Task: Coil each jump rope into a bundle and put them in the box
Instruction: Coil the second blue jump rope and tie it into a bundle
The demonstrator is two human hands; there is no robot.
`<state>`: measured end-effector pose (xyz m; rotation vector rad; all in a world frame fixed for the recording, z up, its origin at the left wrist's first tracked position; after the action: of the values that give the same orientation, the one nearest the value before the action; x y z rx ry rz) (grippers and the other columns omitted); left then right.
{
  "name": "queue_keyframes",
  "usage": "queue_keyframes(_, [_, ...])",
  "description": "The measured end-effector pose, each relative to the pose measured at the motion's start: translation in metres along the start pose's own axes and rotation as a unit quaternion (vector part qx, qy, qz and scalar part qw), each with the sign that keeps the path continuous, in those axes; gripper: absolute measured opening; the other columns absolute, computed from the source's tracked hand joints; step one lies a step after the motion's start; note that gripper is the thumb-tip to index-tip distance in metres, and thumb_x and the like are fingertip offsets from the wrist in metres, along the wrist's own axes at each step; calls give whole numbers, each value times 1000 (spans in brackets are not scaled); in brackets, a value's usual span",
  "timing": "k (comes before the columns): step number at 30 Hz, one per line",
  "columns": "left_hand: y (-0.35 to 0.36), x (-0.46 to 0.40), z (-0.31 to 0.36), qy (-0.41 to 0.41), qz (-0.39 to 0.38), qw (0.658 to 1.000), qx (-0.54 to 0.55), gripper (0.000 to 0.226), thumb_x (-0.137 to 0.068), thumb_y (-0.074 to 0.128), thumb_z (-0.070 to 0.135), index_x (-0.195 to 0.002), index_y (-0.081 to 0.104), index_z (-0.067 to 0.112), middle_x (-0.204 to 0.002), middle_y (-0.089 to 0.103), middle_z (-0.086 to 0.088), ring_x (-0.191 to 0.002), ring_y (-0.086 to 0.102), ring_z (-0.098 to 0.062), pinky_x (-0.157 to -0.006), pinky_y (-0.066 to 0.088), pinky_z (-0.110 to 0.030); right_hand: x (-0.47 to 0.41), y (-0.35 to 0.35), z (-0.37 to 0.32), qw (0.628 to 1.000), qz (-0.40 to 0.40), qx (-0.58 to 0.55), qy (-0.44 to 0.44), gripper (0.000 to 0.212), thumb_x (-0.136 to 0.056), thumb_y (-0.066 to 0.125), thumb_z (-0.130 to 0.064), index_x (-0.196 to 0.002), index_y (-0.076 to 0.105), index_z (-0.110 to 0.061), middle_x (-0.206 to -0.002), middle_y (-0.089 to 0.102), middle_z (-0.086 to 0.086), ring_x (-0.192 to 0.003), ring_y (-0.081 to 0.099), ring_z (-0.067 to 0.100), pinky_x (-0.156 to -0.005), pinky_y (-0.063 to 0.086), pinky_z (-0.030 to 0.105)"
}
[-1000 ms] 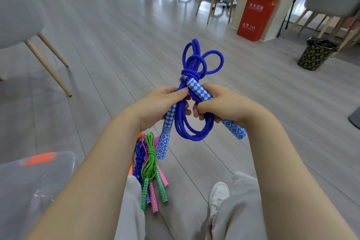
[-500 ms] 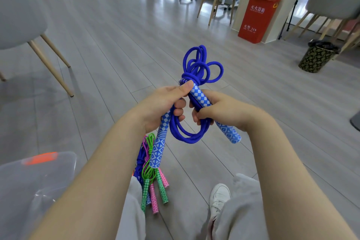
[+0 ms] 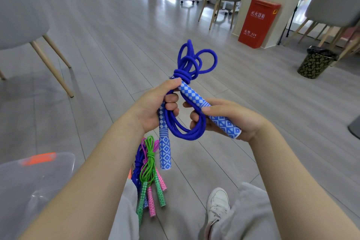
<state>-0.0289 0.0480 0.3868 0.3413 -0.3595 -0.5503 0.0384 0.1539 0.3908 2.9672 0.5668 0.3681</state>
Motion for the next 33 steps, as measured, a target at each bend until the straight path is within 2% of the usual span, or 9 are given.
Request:
queue_keyframes(2, [0, 0, 0, -6, -22, 999, 32, 19, -89, 60, 37, -85, 59, 19, -56, 28, 9, -44, 31, -5, -56, 42, -21, 1, 3, 4, 996, -50, -77, -16, 76, -74, 77, -36, -134, 48, 0, -101, 62, 9, -100, 59, 27, -99, 45, 41])
queue_keyframes(4, [2, 0, 1, -9, -49, 997, 58, 25, -86, 62, 39, -96, 56, 18, -55, 29, 10, -44, 32, -4, -56, 42, -20, 1, 13, 6, 983, -110, -137, -43, 86, -74, 76, -45, -136, 43, 4, -105, 58, 11, -106, 55, 32, -105, 36, 45])
queue_keyframes(8, [3, 1, 5, -10, -75, 990, 117, 20, -82, 63, 40, -83, 56, 21, -54, 30, 11, -43, 34, -4, -55, 44, -19, 4, 31, -5, 961, -182, -185, -100, 105, -68, 80, -53, -140, 30, 6, -114, 56, 14, -120, 49, 37, -113, 26, 49])
queue_keyframes(11, [1, 2, 9, -5, -77, 987, 140, 19, -85, 60, 40, -86, 56, 21, -53, 30, 11, -43, 34, -4, -53, 45, -19, 5, 35, -13, 950, -197, -210, -118, 120, -62, 85, -50, -146, 20, 6, -117, 54, 14, -124, 49, 36, -116, 22, 52])
queue_keyframes(16, [-4, 3, 14, 8, -60, 988, 142, 21, -87, 57, 41, -85, 58, 20, -55, 30, 10, -45, 34, -5, -57, 45, -19, 0, 26, -14, 960, -132, -215, -122, 96, -64, 84, -50, -135, 43, 1, -106, 59, 7, -108, 59, 27, -109, 39, 43])
queue_keyframes(21, [-2, 3, 18, 38, -48, 989, 134, 20, -91, 57, 39, -83, 56, 21, -59, 30, 7, -47, 35, -6, -56, 46, -21, -8, 12, -12, 976, -24, -150, -153, 48, -63, 85, -49, -95, 72, -15, -81, 62, -1, -83, 63, 17, -85, 51, 30])
queue_keyframes(28, [-1, 4, 25, 69, -35, 985, 156, 20, -91, 58, 37, -78, 54, 22, -58, 31, 7, -49, 36, -7, -55, 46, -22, -10, 3, -18, 968, 78, -133, -198, 42, -61, 83, -54, -82, 75, -19, -73, 67, 0, -65, 63, 11, -68, 54, 25])
queue_keyframes(31, [-2, 2, 25, 84, -28, 983, 160, 21, -90, 59, 36, -77, 51, 21, -56, 32, 8, -49, 37, -7, -55, 46, -23, -10, 2, -19, 964, 108, -139, -198, 37, -73, 77, -40, -92, 69, -9, -76, 69, 5, -60, 60, 9, -66, 54, 25])
queue_keyframes(33, [-3, 2, 28, 102, -26, 987, 123, 27, -91, 57, 34, -70, 47, 20, -56, 35, 6, -51, 39, -8, -57, 47, -23, -12, 4, -17, 966, 125, -123, -191, 18, -90, 64, -18, -97, 61, -3, -75, 69, 9, -63, 64, 10, -68, 55, 27])
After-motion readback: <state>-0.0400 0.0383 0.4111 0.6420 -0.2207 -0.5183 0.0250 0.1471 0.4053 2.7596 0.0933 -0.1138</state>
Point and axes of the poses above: each hand's wrist, its own x-axis away from the middle knuckle, its own y-axis out of the palm, z = x × y, the point moved 9 cm from there along -x, towards the middle knuckle
